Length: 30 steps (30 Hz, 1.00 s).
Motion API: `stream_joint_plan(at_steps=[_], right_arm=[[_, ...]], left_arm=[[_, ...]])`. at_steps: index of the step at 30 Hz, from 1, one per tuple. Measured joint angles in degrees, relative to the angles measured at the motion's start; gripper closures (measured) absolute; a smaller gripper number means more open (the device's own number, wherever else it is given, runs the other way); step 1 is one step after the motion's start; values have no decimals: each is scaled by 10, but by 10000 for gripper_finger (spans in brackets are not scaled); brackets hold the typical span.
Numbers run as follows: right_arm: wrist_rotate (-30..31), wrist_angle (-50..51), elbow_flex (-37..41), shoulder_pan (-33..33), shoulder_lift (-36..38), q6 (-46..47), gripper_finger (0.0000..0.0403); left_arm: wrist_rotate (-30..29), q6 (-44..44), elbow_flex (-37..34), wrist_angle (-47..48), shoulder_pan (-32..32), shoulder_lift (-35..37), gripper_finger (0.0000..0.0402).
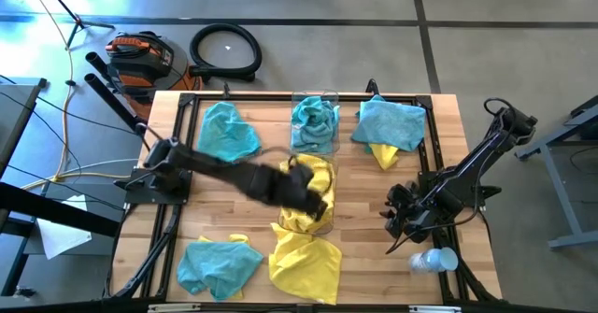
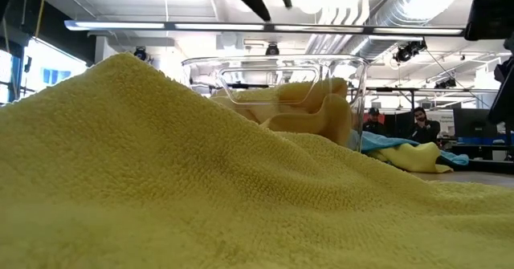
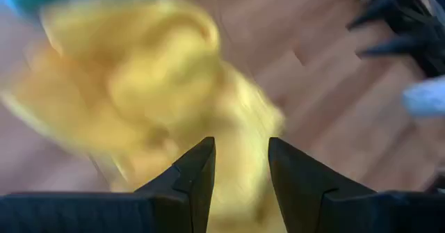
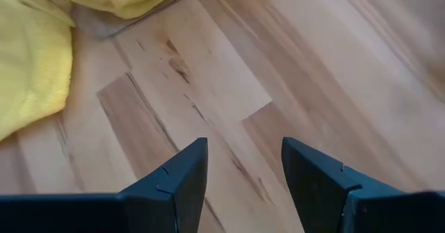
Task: Sort microfiber towel by color & place in baskets
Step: Put the yellow towel into the bottom transparent bin
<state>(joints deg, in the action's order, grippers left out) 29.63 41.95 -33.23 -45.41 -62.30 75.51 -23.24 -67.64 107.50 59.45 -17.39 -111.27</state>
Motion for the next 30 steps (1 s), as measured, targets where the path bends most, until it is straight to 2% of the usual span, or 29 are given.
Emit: stream_joint_plan(at_steps=[8, 13, 17, 21, 26, 30], right_arm=[[2, 8, 0, 0, 0, -16, 222], [2, 12, 0, 0, 0, -23, 222], [2, 13, 0, 0, 0, -21, 222], [2, 15, 0, 0, 0, -21, 222], [2, 15, 0, 0, 0, -14, 222], [5, 11, 0, 0, 0, -8, 222]], left_arm=[[3, -290, -1, 55, -127, -19, 280], [30, -389, 0, 71, -178, -53, 280], [73, -409, 0, 61, -189, -100, 280], [112, -393, -1, 39, -187, -154, 280], [123, -333, -1, -51, -174, -206, 280], [178, -290, 2, -78, -160, -228, 292]])
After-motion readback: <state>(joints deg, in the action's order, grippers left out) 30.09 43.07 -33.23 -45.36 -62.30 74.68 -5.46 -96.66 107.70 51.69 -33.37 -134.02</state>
